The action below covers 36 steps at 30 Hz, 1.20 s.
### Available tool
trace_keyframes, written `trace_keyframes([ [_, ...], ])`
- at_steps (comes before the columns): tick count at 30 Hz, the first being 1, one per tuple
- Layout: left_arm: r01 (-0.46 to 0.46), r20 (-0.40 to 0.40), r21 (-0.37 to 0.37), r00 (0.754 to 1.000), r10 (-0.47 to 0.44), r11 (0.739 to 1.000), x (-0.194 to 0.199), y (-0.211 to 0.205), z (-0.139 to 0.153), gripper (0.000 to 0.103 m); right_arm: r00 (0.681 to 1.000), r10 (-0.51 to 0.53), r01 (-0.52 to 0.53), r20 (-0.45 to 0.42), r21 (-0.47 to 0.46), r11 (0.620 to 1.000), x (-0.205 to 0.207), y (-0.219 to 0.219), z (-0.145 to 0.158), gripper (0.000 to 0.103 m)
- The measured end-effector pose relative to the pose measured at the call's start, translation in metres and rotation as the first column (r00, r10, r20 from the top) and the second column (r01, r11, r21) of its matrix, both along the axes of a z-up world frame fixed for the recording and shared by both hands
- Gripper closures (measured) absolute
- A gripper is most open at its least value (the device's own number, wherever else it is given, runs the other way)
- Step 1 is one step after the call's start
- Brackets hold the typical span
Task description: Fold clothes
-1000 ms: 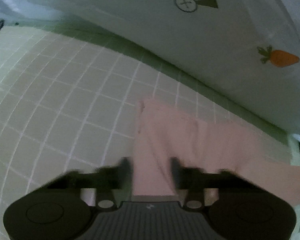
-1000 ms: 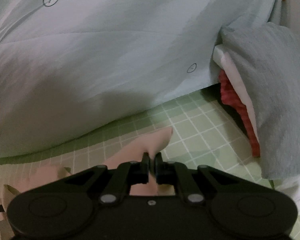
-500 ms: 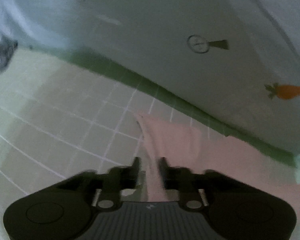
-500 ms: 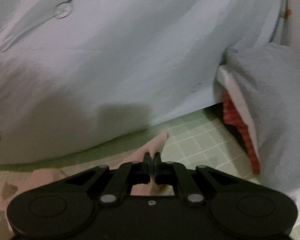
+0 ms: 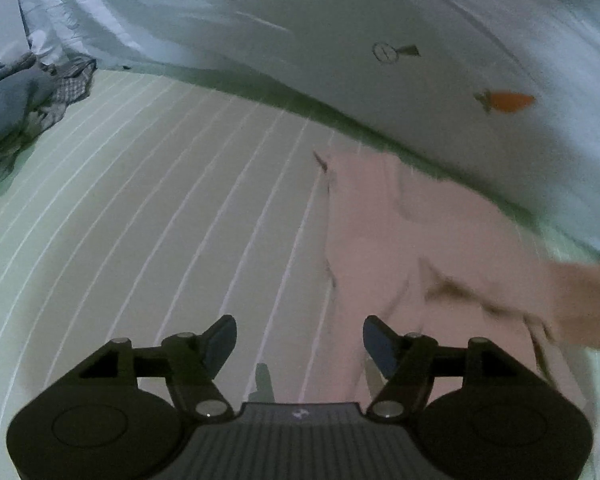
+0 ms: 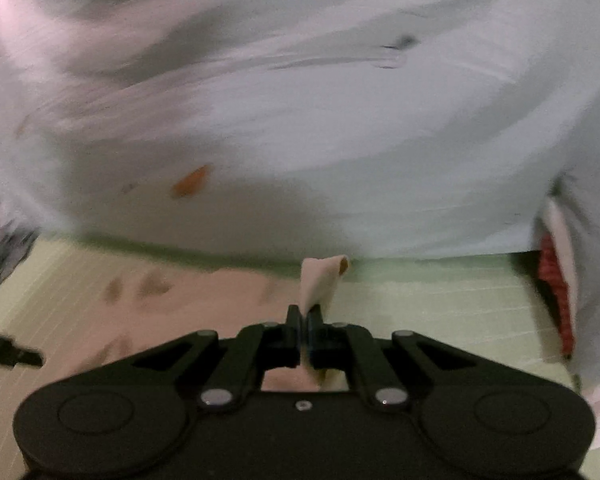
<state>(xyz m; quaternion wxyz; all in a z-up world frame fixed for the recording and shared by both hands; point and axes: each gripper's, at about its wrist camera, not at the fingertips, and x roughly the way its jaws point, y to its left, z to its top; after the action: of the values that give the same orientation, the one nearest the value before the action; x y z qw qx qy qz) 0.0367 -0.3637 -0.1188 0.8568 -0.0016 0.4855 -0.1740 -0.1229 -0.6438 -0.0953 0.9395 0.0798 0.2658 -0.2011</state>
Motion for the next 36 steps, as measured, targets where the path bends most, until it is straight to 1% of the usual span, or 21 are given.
trace_keyframes([
  [2, 0.013, 0.0, 0.007, 1.0, -0.013, 1.0, -0.014, 0.008, 0.0, 0.032, 0.999, 0.05, -0.05, -0.02, -0.001, 0.999, -0.007, 0.028, -0.004, 0.099],
  [7, 0.039, 0.005, 0.023, 0.999, -0.039, 0.999, -0.042, 0.025, -0.001, 0.032, 0.984, 0.142, -0.138, -0.104, 0.043, 0.99, -0.024, 0.086, -0.033, 0.1],
  [10, 0.054, -0.004, 0.032, 0.999, -0.054, 0.998, -0.055, 0.033, -0.003, 0.032, 0.971, 0.175, -0.16, -0.161, 0.101, 0.982, -0.034, 0.113, -0.053, 0.098],
  [12, 0.067, -0.007, 0.038, 0.998, -0.067, 0.997, -0.064, 0.036, -0.005, 0.032, 0.967, 0.175, -0.152, -0.184, 0.134, 0.979, -0.04, 0.122, -0.06, 0.085],
  [13, 0.074, -0.007, 0.04, 0.997, -0.073, 0.996, -0.068, 0.037, -0.005, 0.032, 0.969, 0.164, -0.138, -0.184, 0.145, 0.98, -0.044, 0.125, -0.061, 0.066],
  [14, 0.08, -0.007, 0.043, 0.997, -0.08, 0.996, -0.072, 0.038, -0.005, 0.032, 0.974, 0.142, -0.115, -0.177, 0.154, 0.981, -0.049, 0.126, -0.061, 0.044],
  [15, 0.086, -0.008, 0.046, 0.996, -0.086, 0.995, -0.076, 0.038, -0.006, 0.032, 0.981, 0.108, -0.081, -0.163, 0.165, 0.983, -0.056, 0.127, -0.059, 0.036],
  [17, 0.1, -0.007, 0.049, 0.995, -0.099, 0.994, -0.082, 0.037, -0.006, 0.032, 0.99, 0.041, -0.016, -0.136, 0.181, 0.983, -0.067, 0.123, -0.057, 0.011],
  [18, 0.106, -0.007, 0.051, 0.994, -0.106, 0.993, -0.084, 0.035, -0.006, 0.032, 0.991, 0.005, 0.019, -0.133, 0.177, 0.984, -0.071, 0.12, -0.057, 0.004],
  [19, 0.116, -0.006, 0.054, 0.993, -0.115, 0.992, -0.085, 0.031, -0.006, 0.032, 0.991, -0.031, 0.053, -0.13, 0.17, 0.984, -0.076, 0.117, -0.057, 0.0],
  [22, 0.149, -0.001, 0.061, 0.989, -0.149, 0.987, -0.09, 0.017, -0.007, 0.031, 0.98, -0.116, 0.141, -0.159, 0.154, 0.978, -0.087, 0.102, -0.062, 0.0],
  [24, 0.183, 0.006, 0.071, 0.983, -0.184, 0.981, -0.093, 0.002, -0.008, 0.026, 0.968, -0.169, 0.198, -0.185, 0.148, 0.969, -0.095, 0.091, -0.065, 0.0],
  [25, 0.2, 0.009, 0.076, 0.98, -0.201, 0.977, -0.095, -0.006, -0.008, 0.026, 0.961, -0.194, 0.225, -0.197, 0.146, 0.963, -0.099, 0.085, -0.067, 0.0],
  [27, 0.238, 0.005, 0.075, 0.971, -0.239, 0.968, -0.097, -0.026, -0.011, 0.026, 0.949, -0.229, 0.265, -0.215, 0.154, 0.952, -0.109, 0.072, -0.07, 0.0],
  [29, 0.272, 0.0, 0.059, 0.962, -0.272, 0.961, -0.098, -0.045, -0.014, 0.026, 0.939, -0.251, 0.293, -0.234, 0.163, 0.942, -0.116, 0.06, -0.075, 0.0],
  [31, 0.304, -0.004, 0.041, 0.953, -0.304, 0.952, -0.1, -0.063, -0.018, 0.03, 0.932, -0.26, 0.312, -0.252, 0.192, 0.931, -0.125, 0.048, -0.079, 0.0],
  [33, 0.327, -0.008, 0.027, 0.945, -0.327, 0.945, -0.1, -0.082, -0.024, 0.04, 0.927, -0.263, 0.327, -0.268, 0.23, 0.917, -0.134, 0.036, -0.083, 0.0],
  [36, 0.344, -0.03, 0.02, 0.939, -0.344, 0.939, -0.097, -0.108, -0.037, 0.043, 0.916, -0.276, 0.345, -0.292, 0.221, 0.912, -0.146, 0.026, -0.085, 0.0],
])
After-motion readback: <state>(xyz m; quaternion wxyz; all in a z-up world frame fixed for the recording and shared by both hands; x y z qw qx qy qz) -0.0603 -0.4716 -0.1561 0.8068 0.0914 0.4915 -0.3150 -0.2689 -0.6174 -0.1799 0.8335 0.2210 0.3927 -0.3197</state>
